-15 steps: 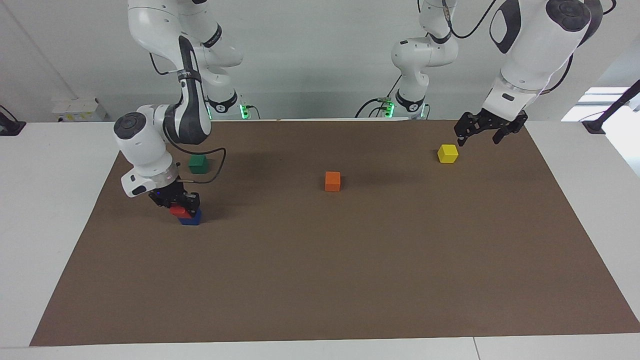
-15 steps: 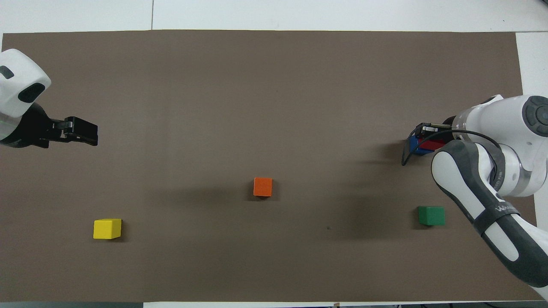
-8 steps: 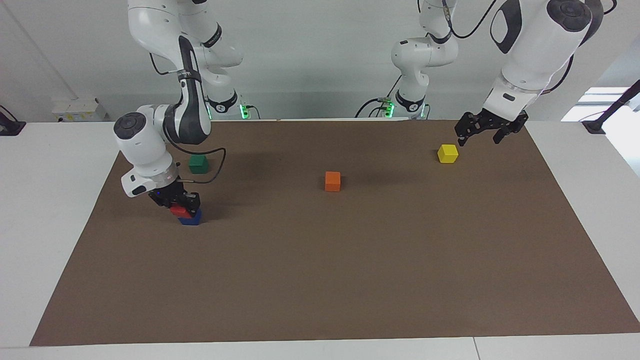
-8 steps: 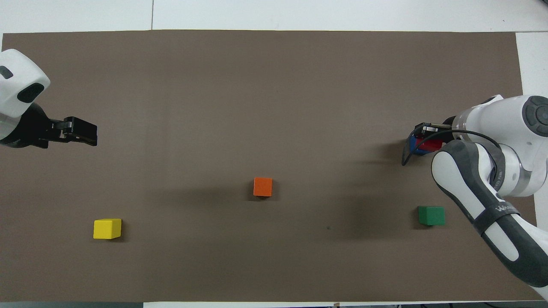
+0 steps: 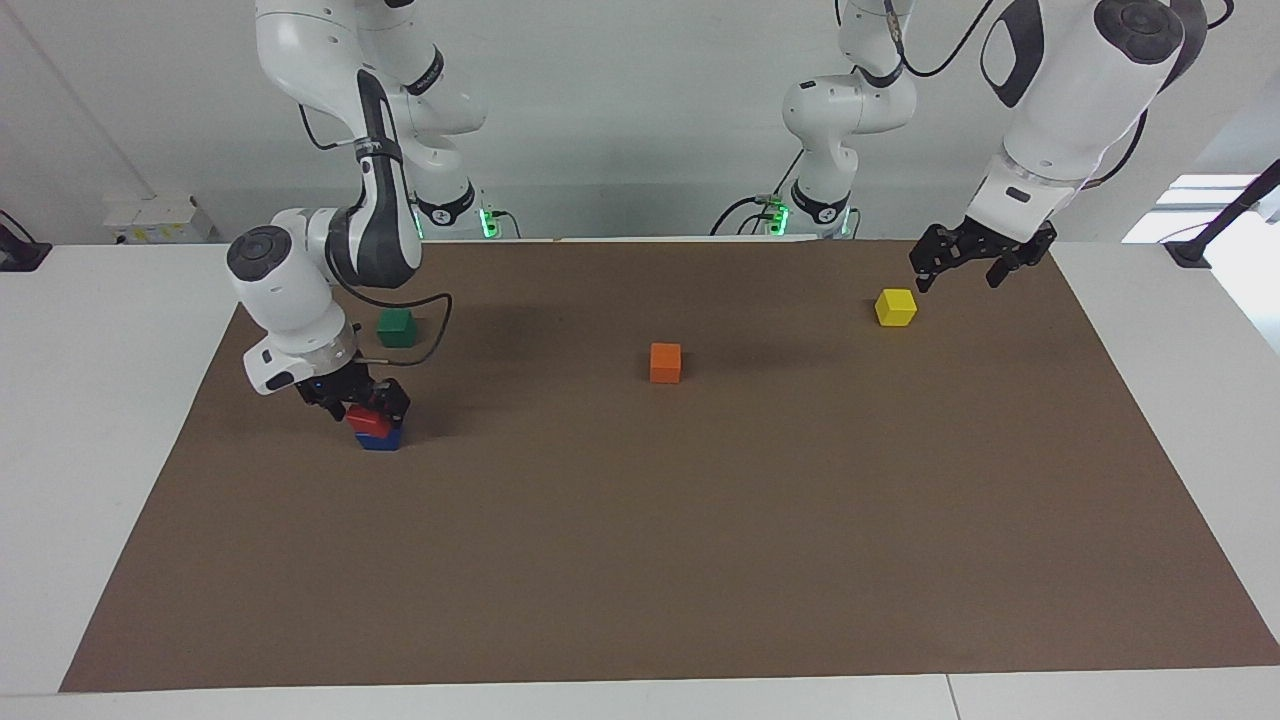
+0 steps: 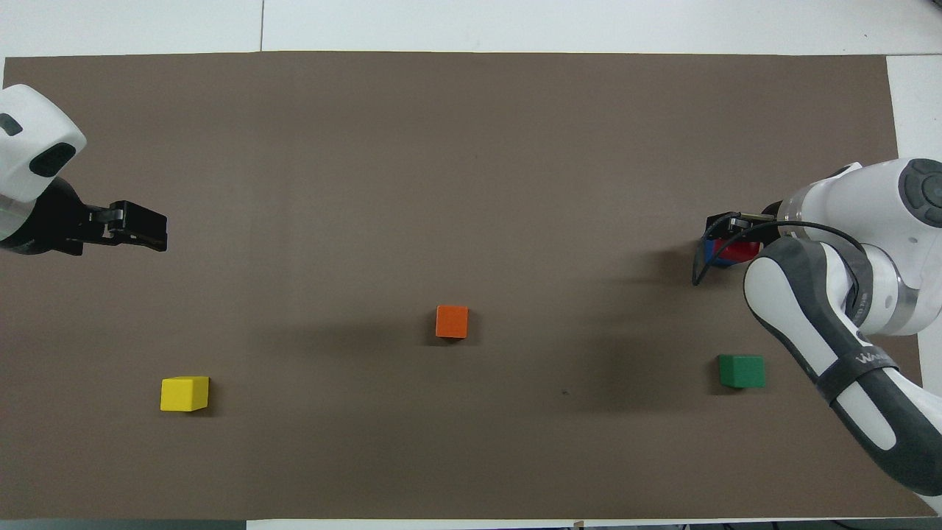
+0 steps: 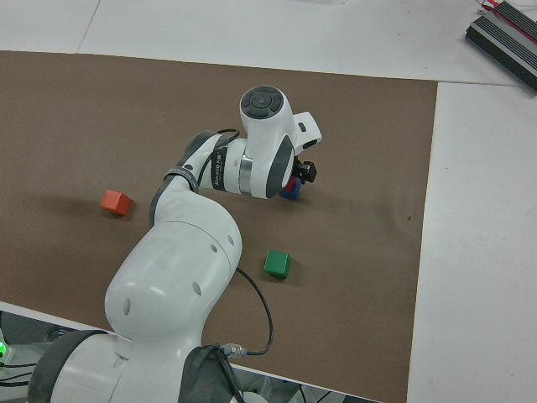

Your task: Transfer red block to right arm and stack on blue block

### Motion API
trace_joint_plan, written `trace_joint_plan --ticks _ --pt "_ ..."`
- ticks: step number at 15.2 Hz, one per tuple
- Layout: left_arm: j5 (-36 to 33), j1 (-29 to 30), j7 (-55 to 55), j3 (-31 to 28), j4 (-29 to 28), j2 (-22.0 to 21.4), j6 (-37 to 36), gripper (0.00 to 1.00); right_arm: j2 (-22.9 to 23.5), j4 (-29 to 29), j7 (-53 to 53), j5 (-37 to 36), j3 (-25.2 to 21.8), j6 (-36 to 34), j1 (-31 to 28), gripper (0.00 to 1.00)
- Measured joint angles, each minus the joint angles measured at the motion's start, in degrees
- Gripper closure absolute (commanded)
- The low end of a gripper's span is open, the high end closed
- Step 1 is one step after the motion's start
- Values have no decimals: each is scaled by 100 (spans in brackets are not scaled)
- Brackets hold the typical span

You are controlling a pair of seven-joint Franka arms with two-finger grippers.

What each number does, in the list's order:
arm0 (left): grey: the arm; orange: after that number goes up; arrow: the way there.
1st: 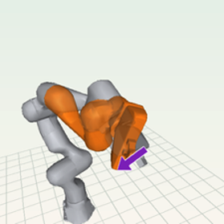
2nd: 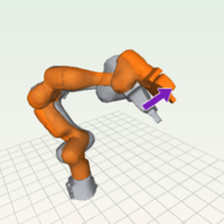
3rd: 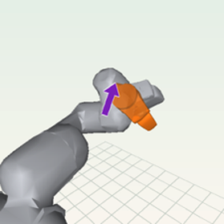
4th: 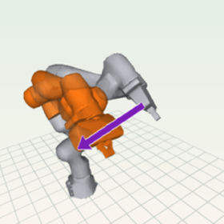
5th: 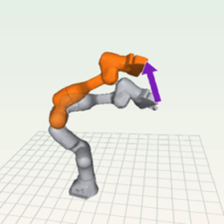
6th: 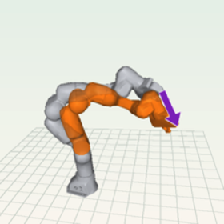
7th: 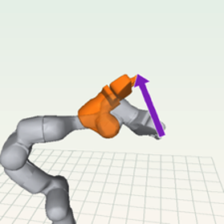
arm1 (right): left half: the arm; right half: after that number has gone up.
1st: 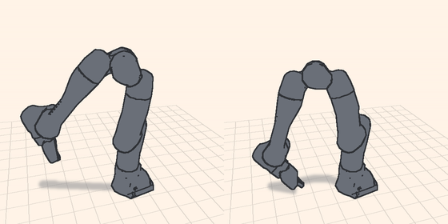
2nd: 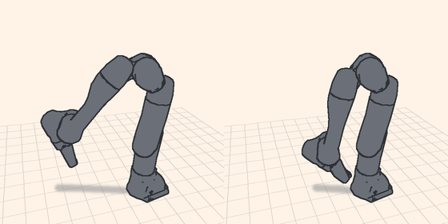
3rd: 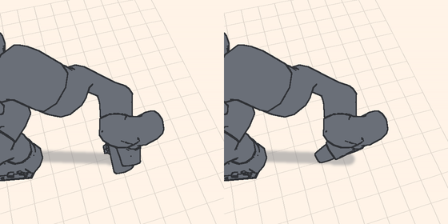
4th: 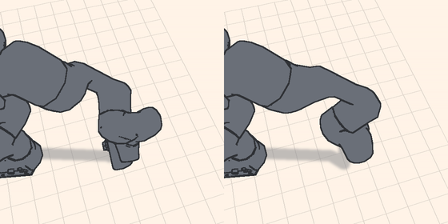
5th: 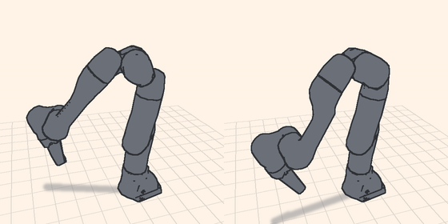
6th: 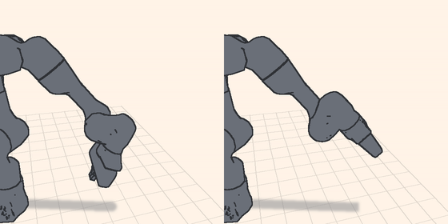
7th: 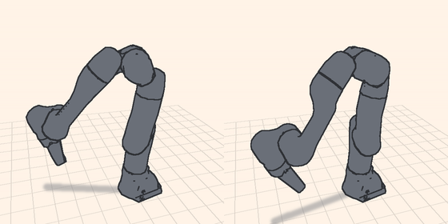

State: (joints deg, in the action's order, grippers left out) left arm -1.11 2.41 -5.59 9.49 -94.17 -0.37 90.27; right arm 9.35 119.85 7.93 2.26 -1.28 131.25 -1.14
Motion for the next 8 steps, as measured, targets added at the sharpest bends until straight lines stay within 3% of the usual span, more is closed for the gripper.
trace_joint_plan --ticks 4,8 --pt "0 0 0 0 0 0 -10 0 -338 -566 0 0 16 -934 3 0" --pt "0 0 0 0 0 0 -11 0 -1056 -826 0 0 18 -1569 3 0"
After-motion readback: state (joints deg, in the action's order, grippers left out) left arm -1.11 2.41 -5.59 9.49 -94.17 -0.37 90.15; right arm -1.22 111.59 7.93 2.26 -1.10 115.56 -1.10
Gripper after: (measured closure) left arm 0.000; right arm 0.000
